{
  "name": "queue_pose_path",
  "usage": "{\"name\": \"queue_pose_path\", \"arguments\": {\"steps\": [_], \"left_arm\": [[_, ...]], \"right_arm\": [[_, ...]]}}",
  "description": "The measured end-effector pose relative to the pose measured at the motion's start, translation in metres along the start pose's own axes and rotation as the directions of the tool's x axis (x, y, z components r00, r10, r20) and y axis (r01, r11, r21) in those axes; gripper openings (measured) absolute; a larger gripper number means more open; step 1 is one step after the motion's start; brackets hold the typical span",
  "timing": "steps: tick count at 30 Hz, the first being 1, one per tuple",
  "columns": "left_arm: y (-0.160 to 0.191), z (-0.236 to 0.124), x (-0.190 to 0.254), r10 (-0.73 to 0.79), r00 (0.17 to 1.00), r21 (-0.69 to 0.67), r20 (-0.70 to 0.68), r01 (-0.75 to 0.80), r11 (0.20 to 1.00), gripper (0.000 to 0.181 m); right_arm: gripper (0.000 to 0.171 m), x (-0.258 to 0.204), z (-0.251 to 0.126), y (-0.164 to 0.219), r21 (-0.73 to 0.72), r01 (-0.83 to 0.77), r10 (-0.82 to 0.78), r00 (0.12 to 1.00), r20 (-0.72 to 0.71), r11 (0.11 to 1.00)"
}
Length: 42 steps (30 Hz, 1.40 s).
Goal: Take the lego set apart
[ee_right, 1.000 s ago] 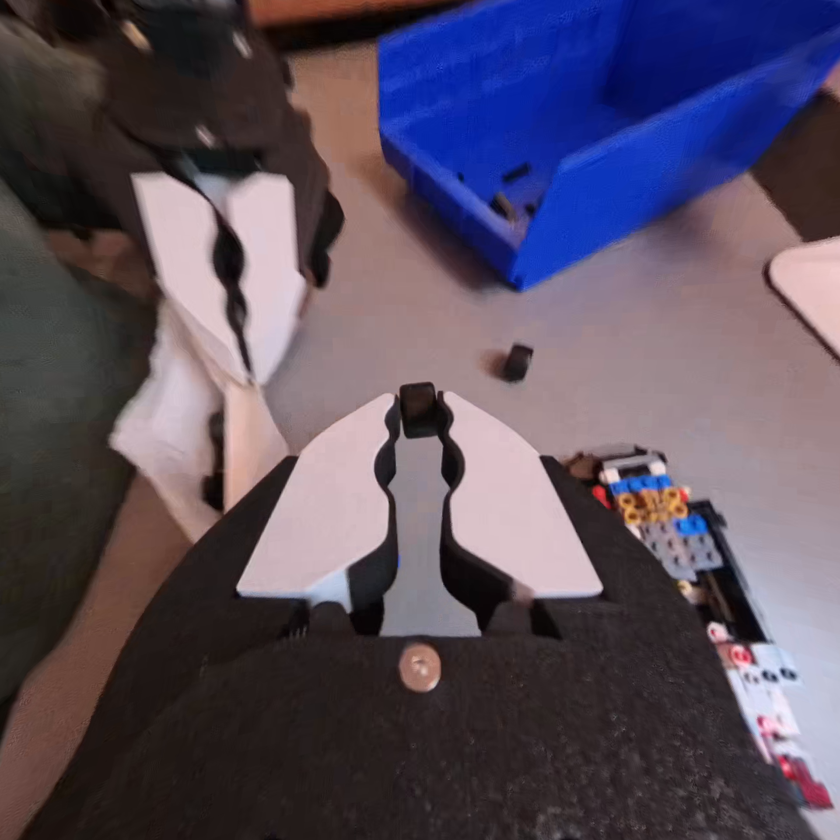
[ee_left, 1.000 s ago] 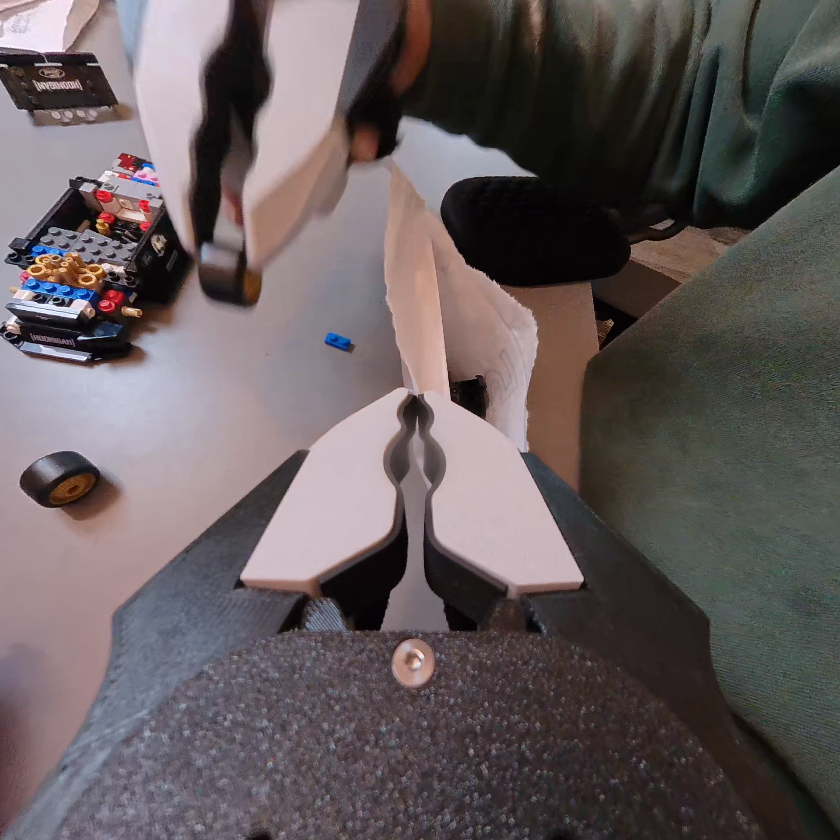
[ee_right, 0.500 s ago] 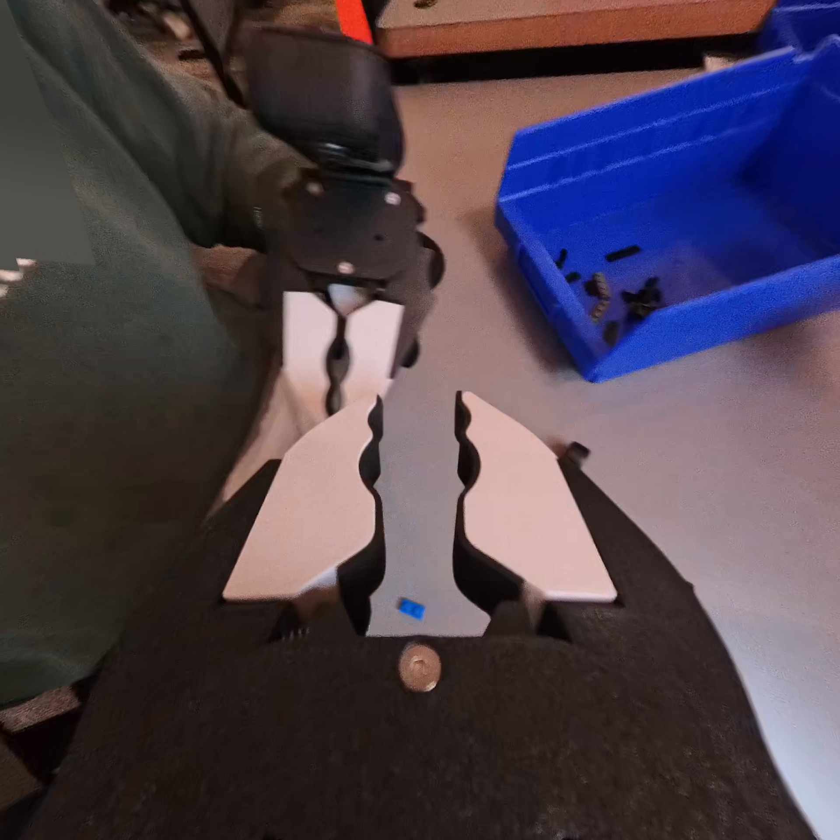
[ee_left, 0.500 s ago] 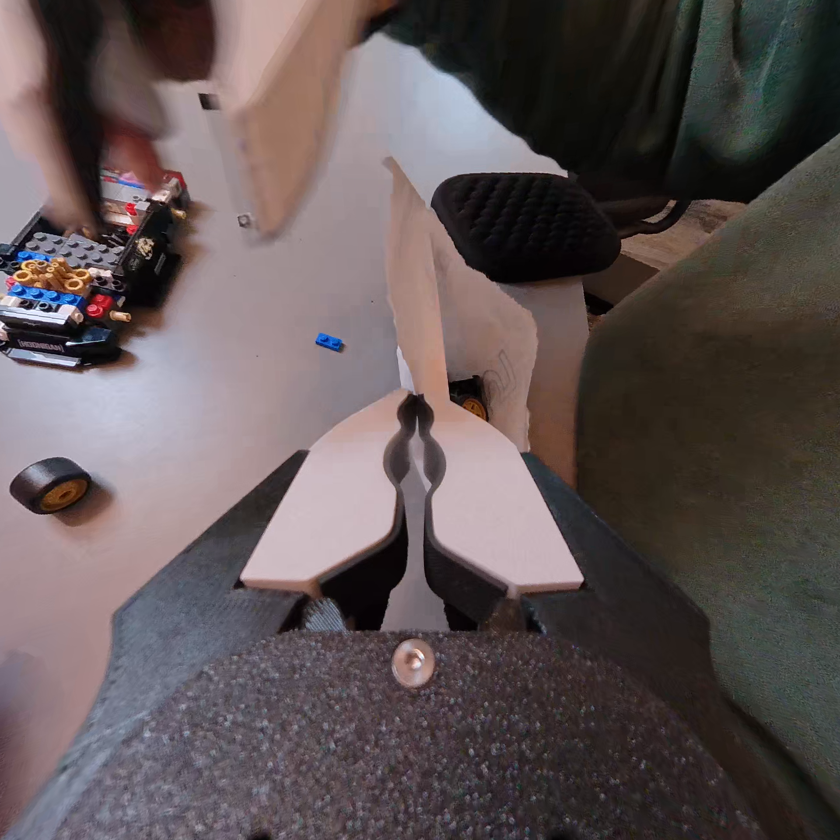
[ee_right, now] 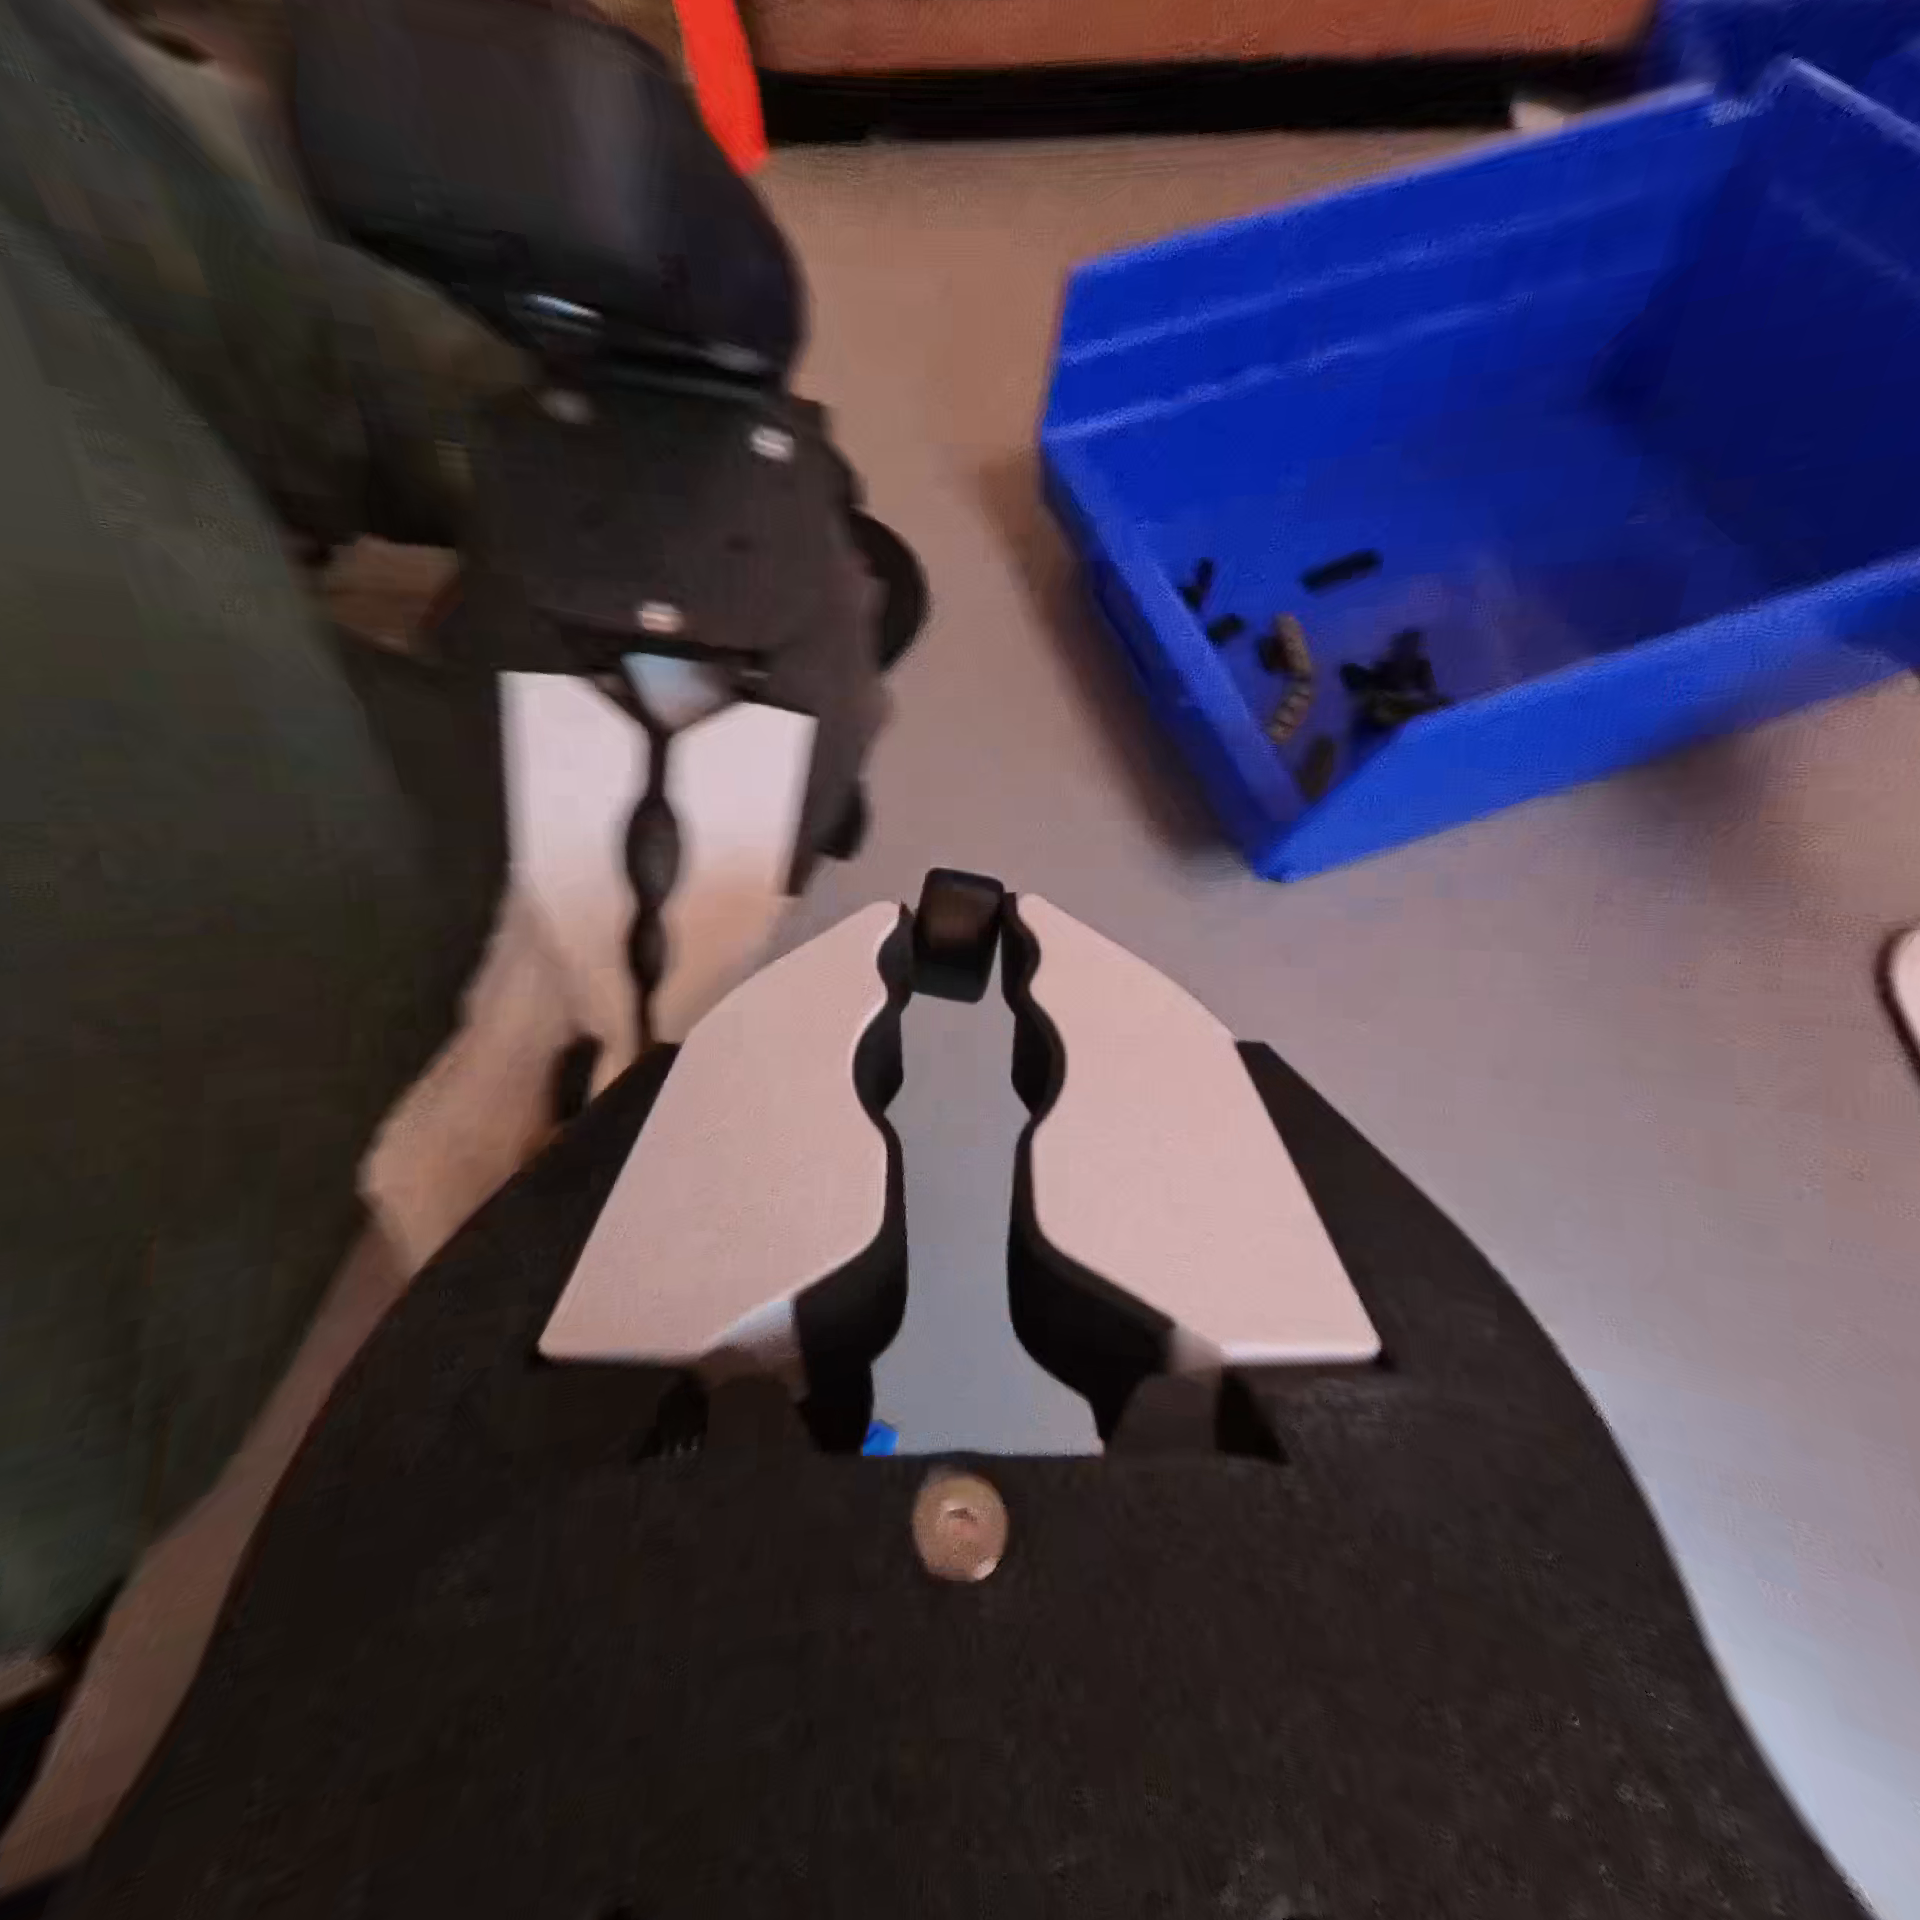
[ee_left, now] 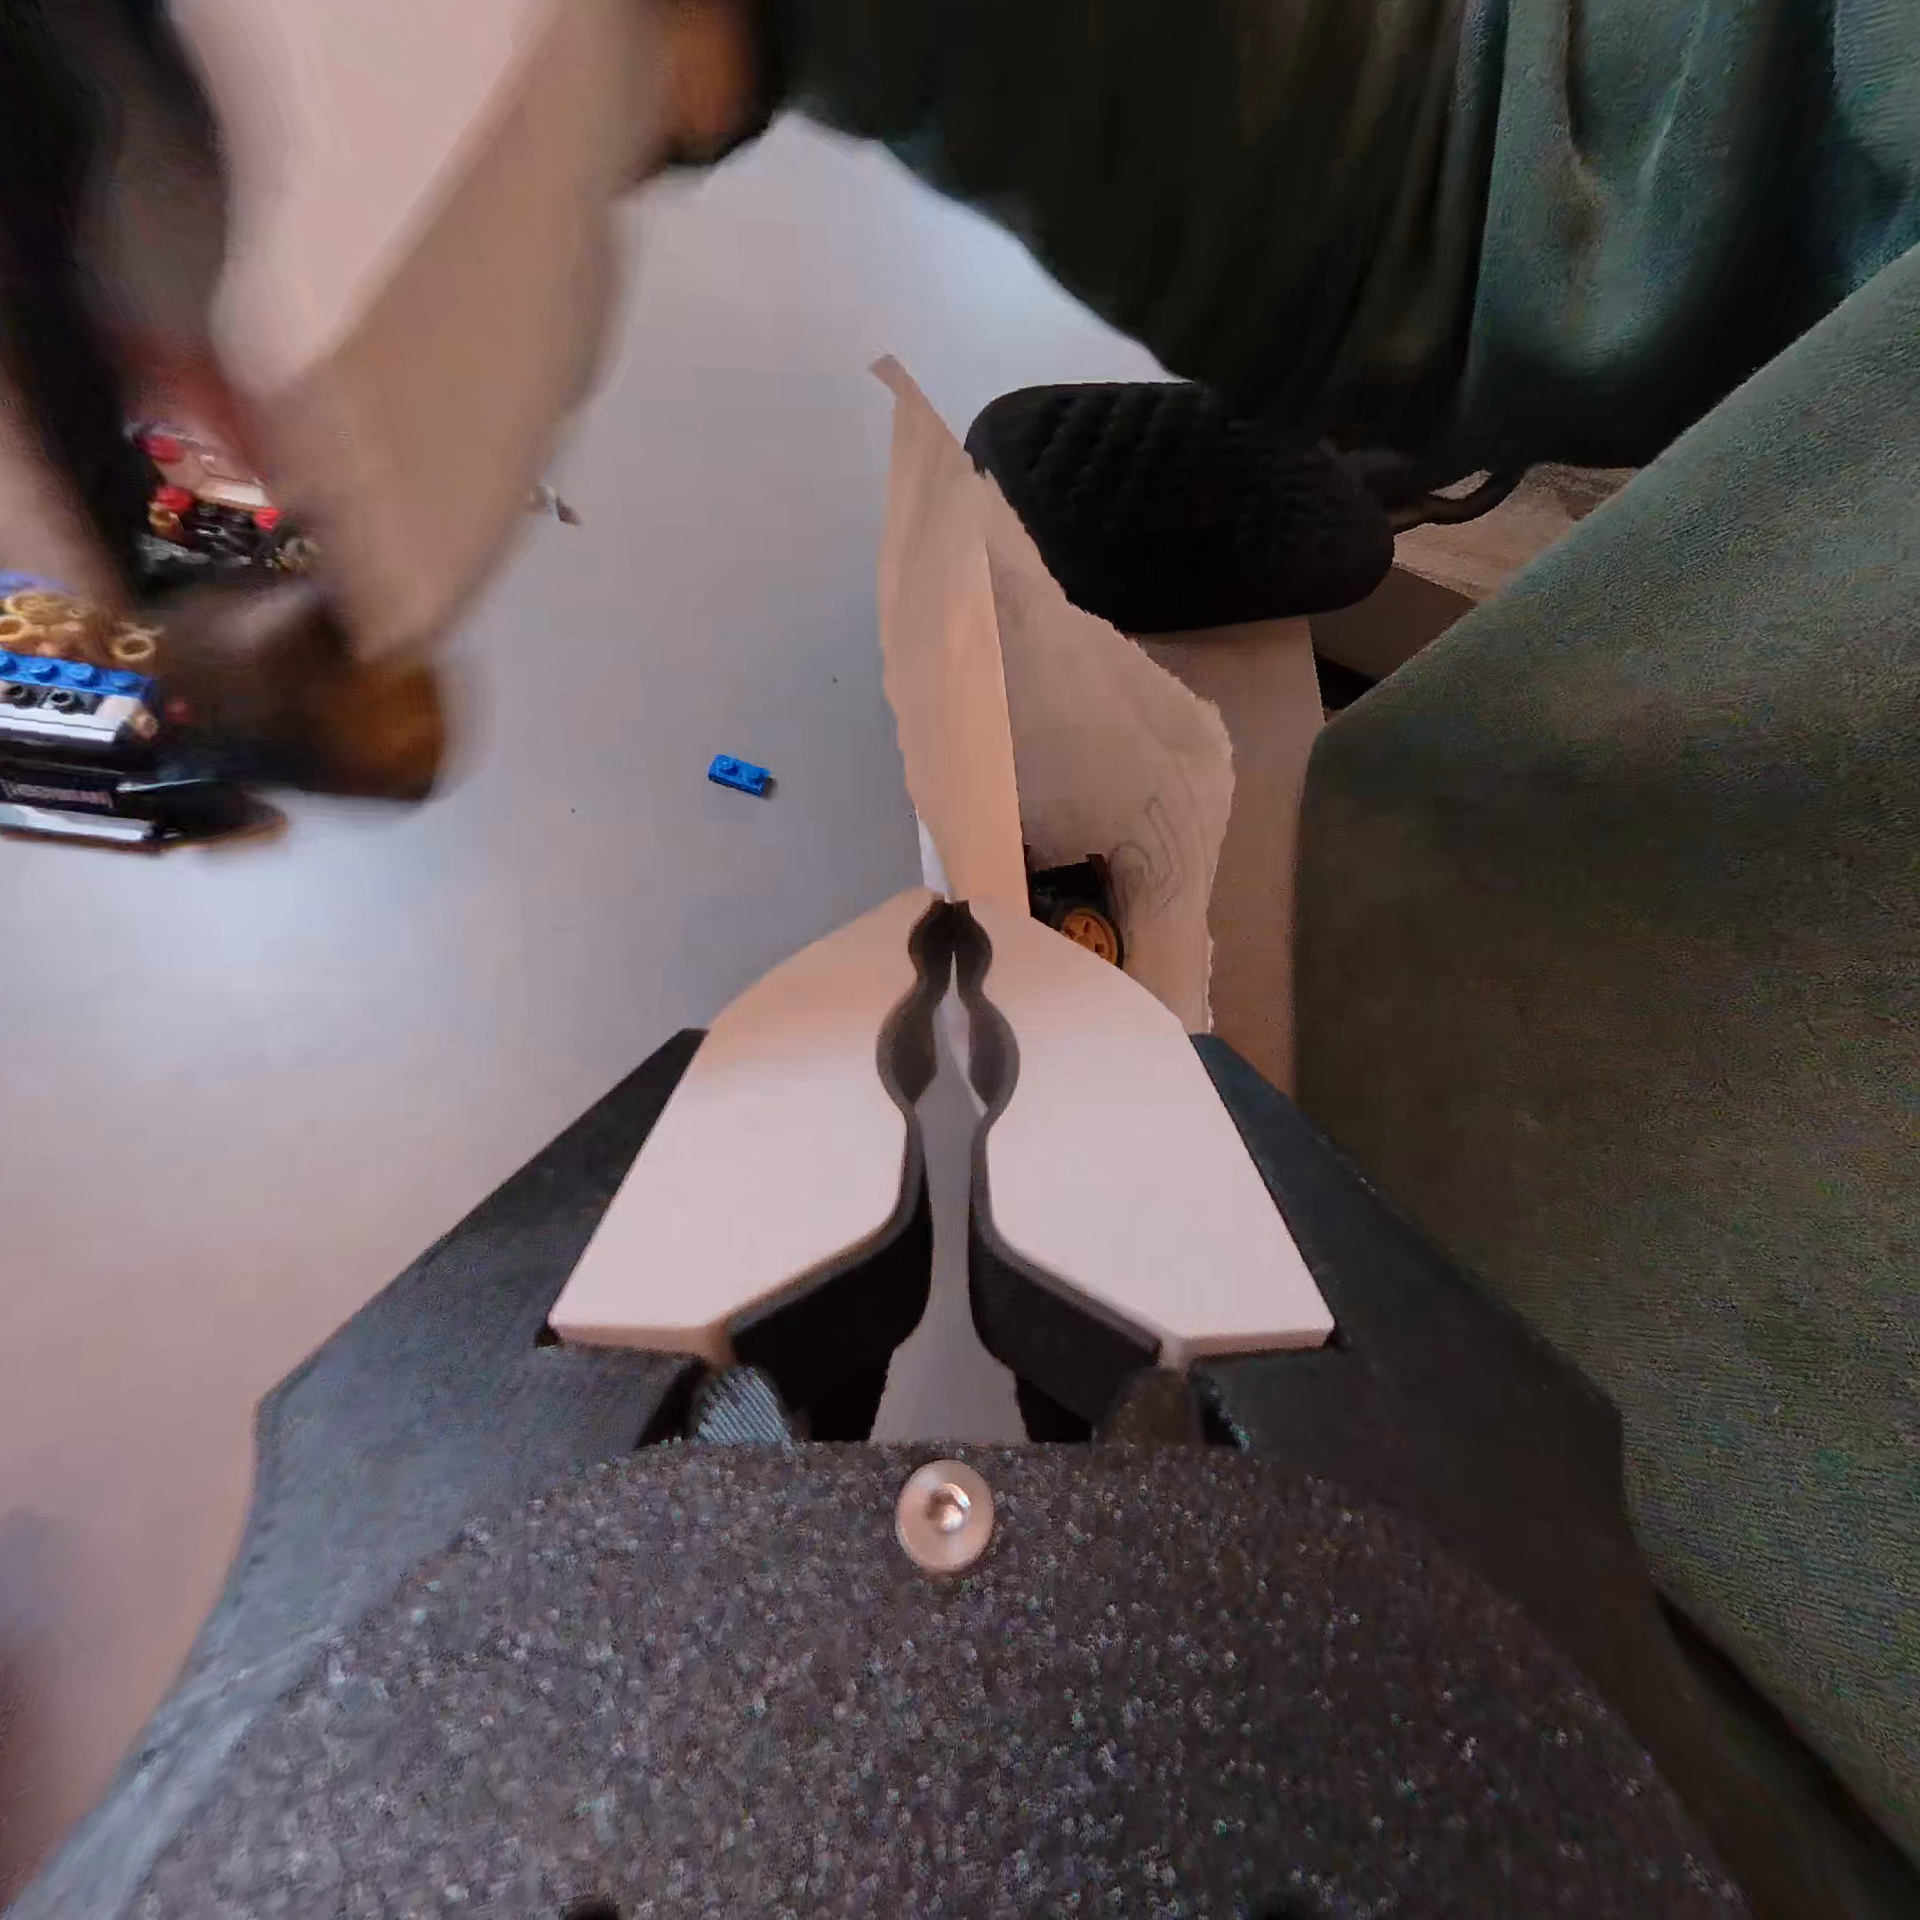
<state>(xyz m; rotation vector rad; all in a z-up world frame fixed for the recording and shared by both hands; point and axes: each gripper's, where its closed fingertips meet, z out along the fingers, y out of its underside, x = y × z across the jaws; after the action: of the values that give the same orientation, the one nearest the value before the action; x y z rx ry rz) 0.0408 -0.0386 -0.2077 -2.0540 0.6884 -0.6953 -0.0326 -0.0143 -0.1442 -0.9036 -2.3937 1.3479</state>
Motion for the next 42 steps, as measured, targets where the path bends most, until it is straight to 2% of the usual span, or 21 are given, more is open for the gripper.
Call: {"name": "queue_pose_path", "arguments": {"steps": [2,4,6,8,11,14,16,19,21,24,27,29,31,33,34,35,36,37,38,39,42], "left_arm": [[0.000,0.001,0.000,0.005,1.000,-0.001,-0.004,-0.005,1.000,0.000],[-0.001,0.001,0.001,0.009,1.000,-0.002,-0.007,-0.009,1.000,0.000],[-0.001,0.002,0.001,0.013,1.000,-0.005,-0.006,-0.013,1.000,0.000],[-0.001,0.002,0.001,0.014,1.000,-0.008,-0.003,-0.014,1.000,0.000],[-0.001,0.002,0.002,0.019,1.000,-0.007,-0.003,-0.019,1.000,0.000],[-0.001,0.001,0.002,0.026,1.000,-0.005,-0.006,-0.026,1.000,0.000],[-0.002,0.001,0.004,0.039,0.999,0.001,-0.023,-0.039,0.999,0.000],[-0.003,0.002,0.007,0.060,0.997,0.020,-0.048,-0.059,0.998,0.001],[-0.006,0.003,0.011,0.062,0.994,0.039,-0.086,-0.058,0.998,0.001],[-0.016,-0.006,0.022,0.049,0.982,0.106,-0.180,-0.030,0.994,0.015],[-0.029,-0.043,0.023,-0.017,0.981,0.236,-0.194,0.063,0.970,0.049],[-0.013,-0.051,0.015,-0.035,0.995,0.222,-0.094,0.055,0.974,0.064],[0.006,-0.037,0.014,-0.043,0.999,0.164,-0.021,0.046,0.985,0.070],[0.014,-0.013,0.015,-0.005,0.999,0.118,0.043,0.000,0.993,0.064],[0.014,-0.005,0.012,0.049,0.993,0.096,0.108,-0.060,0.994,0.048],[0.010,-0.003,0.008,0.124,0.976,0.079,0.182,-0.140,0.987,0.016],[0.003,-0.006,0.008,0.187,0.956,0.086,0.227,-0.211,0.974,0.001],[-0.008,-0.014,0.012,0.187,0.956,0.153,0.224,-0.224,0.962,0.002],[-0.014,-0.019,0.018,0.121,0.982,0.216,0.142,-0.150,0.965,0.002],[-0.012,-0.017,0.022,0.046,0.998,0.237,0.047,-0.056,0.970,0.002],[0.001,-0.013,0.017,-0.067,0.997,0.228,-0.047,0.076,0.971,0.002]], "right_arm": [[0.016,-0.043,-0.018,-0.003,-0.030,0.062,-0.059,0.993,0.104,0.998],[0.017,-0.074,-0.020,0.018,-0.163,0.114,-0.088,0.983,0.162,0.980],[0.017,-0.090,-0.014,0.045,-0.305,0.142,-0.090,0.980,0.177,0.942],[0.029,-0.093,-0.011,0.063,-0.388,0.145,-0.095,0.985,0.145,0.910],[0.037,-0.096,-0.020,0.052,-0.272,0.102,-0.074,0.991,0.112,0.957],[0.048,-0.086,-0.037,0.048,-0.172,0.068,-0.069,0.998,0.000,0.983],[0.066,-0.079,-0.048,0.064,-0.176,0.026,-0.038,0.997,-0.064,0.984],[0.071,-0.085,-0.053,0.094,-0.129,-0.064,0.060,0.998,-0.033,0.990],[0.059,-0.091,-0.040,0.106,-0.100,-0.074,0.074,0.997,-0.003,0.992],[0.002,-0.092,-0.026,0.105,-0.034,-0.050,0.050,0.999,-0.012,0.998],[0.000,-0.089,-0.035,0.105,0.056,-0.098,0.101,0.994,-0.050,0.994],[0.000,-0.085,-0.040,0.106,0.107,-0.131,0.141,0.986,-0.091,0.986],[0.000,-0.085,-0.037,0.107,0.138,-0.139,0.156,0.980,-0.120,0.981],[0.000,-0.085,-0.031,0.105,0.161,-0.152,0.175,0.975,-0.139,0.975],[0.000,-0.086,-0.029,0.105,0.160,-0.158,0.183,0.971,-0.153,0.974],[0.000,-0.085,-0.028,0.106,0.154,-0.157,0.183,0.969,-0.166,0.976],[0.000,-0.086,-0.032,0.105,0.168,-0.146,0.176,0.969,-0.176,0.975],[0.000,-0.088,-0.040,0.101,0.226,-0.143,0.181,0.971,-0.156,0.963],[0.000,-0.096,-0.049,0.092,0.309,-0.169,0.204,0.975,-0.086,0.936],[0.000,-0.101,-0.051,0.089,0.333,-0.207,0.231,0.972,-0.033,0.920],[0.000,-0.100,-0.042,0.097,0.311,-0.240,0.262,0.964,-0.032,0.920]]}}
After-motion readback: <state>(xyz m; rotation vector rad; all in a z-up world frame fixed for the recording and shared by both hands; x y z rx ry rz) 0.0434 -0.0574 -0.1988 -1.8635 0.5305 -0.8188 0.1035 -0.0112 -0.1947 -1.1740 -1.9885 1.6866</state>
